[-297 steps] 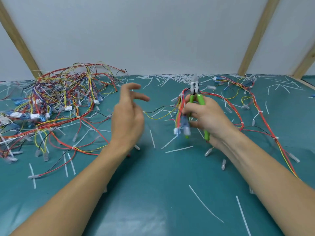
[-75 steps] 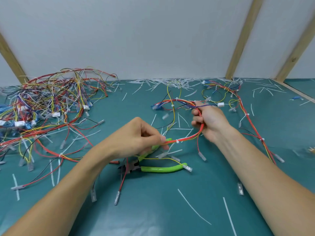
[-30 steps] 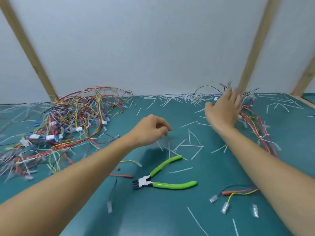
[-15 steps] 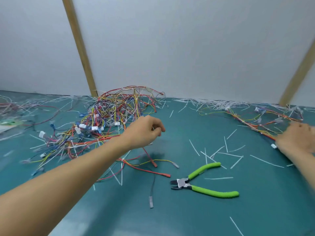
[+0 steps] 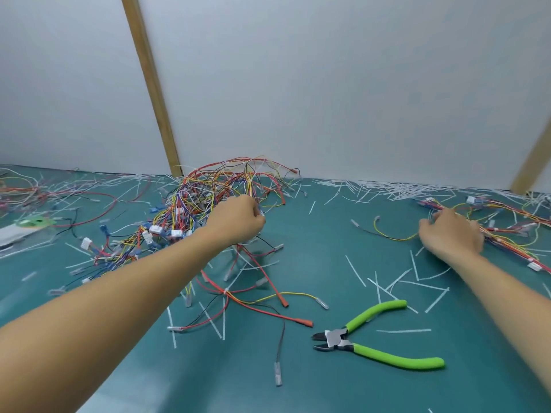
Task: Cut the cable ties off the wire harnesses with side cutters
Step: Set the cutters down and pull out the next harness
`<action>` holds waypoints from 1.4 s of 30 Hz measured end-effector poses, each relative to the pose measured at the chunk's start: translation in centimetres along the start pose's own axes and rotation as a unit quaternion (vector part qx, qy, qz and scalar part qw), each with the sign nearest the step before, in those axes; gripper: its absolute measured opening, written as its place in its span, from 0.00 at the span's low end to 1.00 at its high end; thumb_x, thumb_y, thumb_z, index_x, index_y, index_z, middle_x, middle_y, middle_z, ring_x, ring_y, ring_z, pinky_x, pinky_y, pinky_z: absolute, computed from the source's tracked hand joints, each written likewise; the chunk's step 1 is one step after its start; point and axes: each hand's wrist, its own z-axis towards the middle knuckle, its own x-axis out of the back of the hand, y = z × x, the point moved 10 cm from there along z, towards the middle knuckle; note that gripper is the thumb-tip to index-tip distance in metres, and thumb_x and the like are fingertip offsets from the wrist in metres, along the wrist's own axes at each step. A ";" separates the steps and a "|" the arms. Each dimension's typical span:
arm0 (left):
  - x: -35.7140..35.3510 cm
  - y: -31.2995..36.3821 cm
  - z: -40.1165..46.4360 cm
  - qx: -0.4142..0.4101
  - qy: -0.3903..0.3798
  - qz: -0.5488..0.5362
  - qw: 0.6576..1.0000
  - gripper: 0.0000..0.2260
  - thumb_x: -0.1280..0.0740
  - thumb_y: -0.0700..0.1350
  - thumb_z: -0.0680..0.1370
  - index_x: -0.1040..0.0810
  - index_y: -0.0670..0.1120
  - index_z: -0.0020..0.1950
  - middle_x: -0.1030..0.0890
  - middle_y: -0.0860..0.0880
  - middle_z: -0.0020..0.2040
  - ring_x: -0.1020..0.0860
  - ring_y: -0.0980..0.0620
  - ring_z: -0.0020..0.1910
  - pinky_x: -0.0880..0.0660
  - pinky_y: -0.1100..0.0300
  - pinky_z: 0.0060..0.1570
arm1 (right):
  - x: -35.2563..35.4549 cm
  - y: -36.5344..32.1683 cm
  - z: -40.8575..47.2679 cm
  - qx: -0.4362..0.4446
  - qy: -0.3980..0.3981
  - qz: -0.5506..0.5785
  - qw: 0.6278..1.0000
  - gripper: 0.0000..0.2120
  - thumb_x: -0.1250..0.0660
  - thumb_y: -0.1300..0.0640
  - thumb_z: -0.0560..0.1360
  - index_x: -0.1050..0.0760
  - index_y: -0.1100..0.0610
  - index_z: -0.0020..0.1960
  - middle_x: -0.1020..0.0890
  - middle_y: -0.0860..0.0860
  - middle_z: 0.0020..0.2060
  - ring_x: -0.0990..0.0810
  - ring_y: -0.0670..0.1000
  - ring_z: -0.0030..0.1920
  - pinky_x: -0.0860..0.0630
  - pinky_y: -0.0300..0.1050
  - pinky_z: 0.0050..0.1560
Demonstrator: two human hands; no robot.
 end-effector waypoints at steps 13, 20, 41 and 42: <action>-1.4 -3.2 4.8 0.050 0.038 0.159 0.985 0.21 0.35 0.64 0.77 0.21 0.46 0.41 0.17 0.46 0.40 0.19 0.43 0.41 0.24 0.55 0.42 | 1.8 -9.7 -9.0 0.303 0.194 0.197 0.912 0.14 0.36 0.61 0.78 0.25 0.57 0.64 0.24 0.52 0.49 0.26 0.57 0.54 0.30 0.54 0.57; -0.2 -3.4 5.0 0.115 0.068 -0.052 0.990 0.16 0.35 0.52 0.75 0.23 0.44 0.32 0.22 0.47 0.32 0.23 0.45 0.35 0.28 0.57 0.38 | -1.2 -8.7 -7.7 0.246 0.114 0.177 0.946 0.07 0.36 0.58 0.79 0.22 0.47 0.50 0.21 0.42 0.36 0.25 0.50 0.37 0.36 0.45 0.38; 7.8 -2.2 3.2 0.022 0.144 0.120 0.982 0.07 0.39 0.45 0.78 0.24 0.43 0.47 0.19 0.43 0.42 0.21 0.40 0.42 0.28 0.54 0.39 | -0.9 -8.4 -8.0 0.237 0.115 0.200 0.944 0.08 0.37 0.55 0.81 0.22 0.47 0.47 0.26 0.41 0.26 0.25 0.49 0.31 0.37 0.43 0.31; 8.4 -5.0 3.9 0.066 0.146 0.085 0.983 0.07 0.39 0.44 0.78 0.24 0.43 0.51 0.19 0.42 0.46 0.21 0.40 0.44 0.27 0.53 0.41 | -0.9 -8.4 -7.9 0.237 0.117 0.199 0.943 0.07 0.37 0.55 0.81 0.23 0.47 0.46 0.25 0.41 0.26 0.25 0.47 0.31 0.36 0.41 0.31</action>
